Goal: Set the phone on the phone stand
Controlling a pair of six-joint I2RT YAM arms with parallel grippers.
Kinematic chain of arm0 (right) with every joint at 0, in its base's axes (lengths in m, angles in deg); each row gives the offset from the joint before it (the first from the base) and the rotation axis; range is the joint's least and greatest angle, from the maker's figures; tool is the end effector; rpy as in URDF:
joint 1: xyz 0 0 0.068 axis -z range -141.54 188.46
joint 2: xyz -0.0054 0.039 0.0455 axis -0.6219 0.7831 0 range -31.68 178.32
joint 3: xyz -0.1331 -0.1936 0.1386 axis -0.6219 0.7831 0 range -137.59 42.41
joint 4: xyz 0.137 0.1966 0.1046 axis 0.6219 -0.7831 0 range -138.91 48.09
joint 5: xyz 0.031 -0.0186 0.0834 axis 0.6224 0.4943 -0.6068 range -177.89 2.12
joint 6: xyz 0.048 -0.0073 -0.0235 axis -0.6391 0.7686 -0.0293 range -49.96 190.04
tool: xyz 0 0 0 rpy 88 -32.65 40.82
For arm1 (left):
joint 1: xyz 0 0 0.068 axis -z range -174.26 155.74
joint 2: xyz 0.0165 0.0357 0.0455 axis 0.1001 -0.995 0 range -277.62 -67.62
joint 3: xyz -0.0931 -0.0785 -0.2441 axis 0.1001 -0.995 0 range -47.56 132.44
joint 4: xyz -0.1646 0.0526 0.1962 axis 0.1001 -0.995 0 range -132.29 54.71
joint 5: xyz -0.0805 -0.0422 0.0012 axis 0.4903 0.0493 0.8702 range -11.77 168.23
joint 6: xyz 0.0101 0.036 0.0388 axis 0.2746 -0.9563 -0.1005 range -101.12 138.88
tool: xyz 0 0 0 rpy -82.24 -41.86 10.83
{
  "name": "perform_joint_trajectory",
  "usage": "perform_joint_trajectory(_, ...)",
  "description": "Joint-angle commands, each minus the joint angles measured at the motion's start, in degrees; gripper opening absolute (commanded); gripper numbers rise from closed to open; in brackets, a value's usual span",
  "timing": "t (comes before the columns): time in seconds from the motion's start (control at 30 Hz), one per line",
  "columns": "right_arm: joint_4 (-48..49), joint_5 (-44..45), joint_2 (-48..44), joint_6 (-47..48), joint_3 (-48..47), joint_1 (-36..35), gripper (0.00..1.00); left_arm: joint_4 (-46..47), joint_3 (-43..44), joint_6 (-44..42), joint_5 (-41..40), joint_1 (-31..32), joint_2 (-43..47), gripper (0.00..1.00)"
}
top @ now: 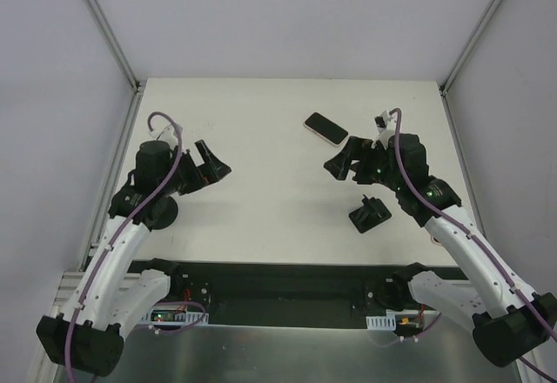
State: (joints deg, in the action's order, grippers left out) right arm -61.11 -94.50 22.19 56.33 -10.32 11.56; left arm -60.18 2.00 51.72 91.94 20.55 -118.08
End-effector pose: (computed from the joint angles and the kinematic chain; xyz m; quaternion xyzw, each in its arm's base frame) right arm 0.1881 0.1001 0.3438 -0.1268 0.8103 0.2423 0.5183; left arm 0.1869 -0.0581 0.3260 -0.0692 0.8405 -0.3057 0.4419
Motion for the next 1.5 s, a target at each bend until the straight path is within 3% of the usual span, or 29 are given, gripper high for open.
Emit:
perform_joint_trajectory(0.0,5.2,-11.1,-0.2,-5.6,1.8,-1.1,0.96,6.3,-5.7,13.9,3.8,-9.5,12.4,0.99)
perform_joint_trajectory(0.1,5.6,-9.0,-3.0,-7.0,5.0,-2.5,0.96,5.7,-7.9,19.3,5.9,-14.0,16.9,0.99)
perform_joint_trajectory(0.3,9.9,-9.3,-4.2,-9.0,8.5,-4.9,0.96,3.3,-2.5,18.6,5.5,-14.1,15.8,0.99)
perform_joint_trajectory(0.47,14.2,-8.3,2.1,-11.3,5.6,-10.6,0.96,-6.1,7.2,11.0,-6.9,-14.1,17.4,0.99)
perform_joint_trajectory(0.63,28.4,-5.2,11.6,-16.2,2.9,-19.7,0.96,-10.4,18.2,2.9,-16.3,-14.0,18.2,0.98)
perform_joint_trajectory(0.83,45.9,2.9,29.1,-22.2,-5.7,-31.9,0.96,-10.6,23.5,-1.7,-15.9,-13.6,17.6,0.96)
perform_joint_trajectory(0.93,49.0,5.0,39.2,-24.0,-14.4,-36.8,0.96,-10.2,22.4,-2.3,-13.8,-13.0,17.6,0.95)
perform_joint_trajectory(1.03,50.1,5.5,49.5,-26.3,-23.9,-40.7,0.96,-10.2,22.2,-6.1,-10.2,-12.4,17.8,0.92)
perform_joint_trajectory(1.13,49.4,5.9,59.7,-27.4,-32.4,-43.4,0.96,-10.7,22.2,-12.1,-14.8,-9.0,20.7,0.9)
perform_joint_trajectory(1.2,48.2,6.3,62.8,-27.6,-37.2,-44.6,0.96,-11.9,22.8,-13.6,-19.5,-5.5,21.4,0.91)
perform_joint_trajectory(1.37,47.8,8.6,70.8,-29.1,-43.8,-45.3,0.96,-12.6,21.0,-15.8,-21.7,-1.5,24.6,0.91)
perform_joint_trajectory(1.47,44.9,4.8,75.0,-31.4,-50.4,-44.2,0.96,-12.6,19.6,-15.4,-22.2,0.0,25.9,0.91)
